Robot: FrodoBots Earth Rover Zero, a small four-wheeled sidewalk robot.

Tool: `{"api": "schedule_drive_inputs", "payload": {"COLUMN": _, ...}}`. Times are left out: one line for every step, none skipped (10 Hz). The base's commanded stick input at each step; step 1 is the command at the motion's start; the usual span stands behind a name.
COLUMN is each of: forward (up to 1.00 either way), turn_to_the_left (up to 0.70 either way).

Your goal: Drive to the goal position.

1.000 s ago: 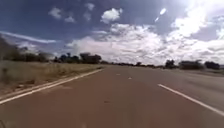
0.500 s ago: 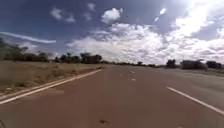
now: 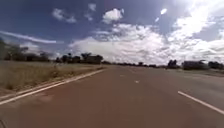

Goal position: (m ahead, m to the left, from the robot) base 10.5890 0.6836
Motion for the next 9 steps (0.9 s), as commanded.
{"api": "schedule_drive_inputs", "payload": {"forward": 1.00, "turn_to_the_left": 0.00}}
{"api": "schedule_drive_inputs", "payload": {"forward": 1.00, "turn_to_the_left": 0.00}}
{"api": "schedule_drive_inputs", "payload": {"forward": 1.00, "turn_to_the_left": 0.00}}
{"api": "schedule_drive_inputs", "payload": {"forward": 1.00, "turn_to_the_left": 0.00}}
{"api": "schedule_drive_inputs", "payload": {"forward": 1.00, "turn_to_the_left": 0.00}}
{"api": "schedule_drive_inputs", "payload": {"forward": 1.00, "turn_to_the_left": 0.00}}
{"api": "schedule_drive_inputs", "payload": {"forward": 1.00, "turn_to_the_left": 0.00}}
{"api": "schedule_drive_inputs", "payload": {"forward": 1.00, "turn_to_the_left": 0.00}}
{"api": "schedule_drive_inputs", "payload": {"forward": 1.00, "turn_to_the_left": 0.00}}
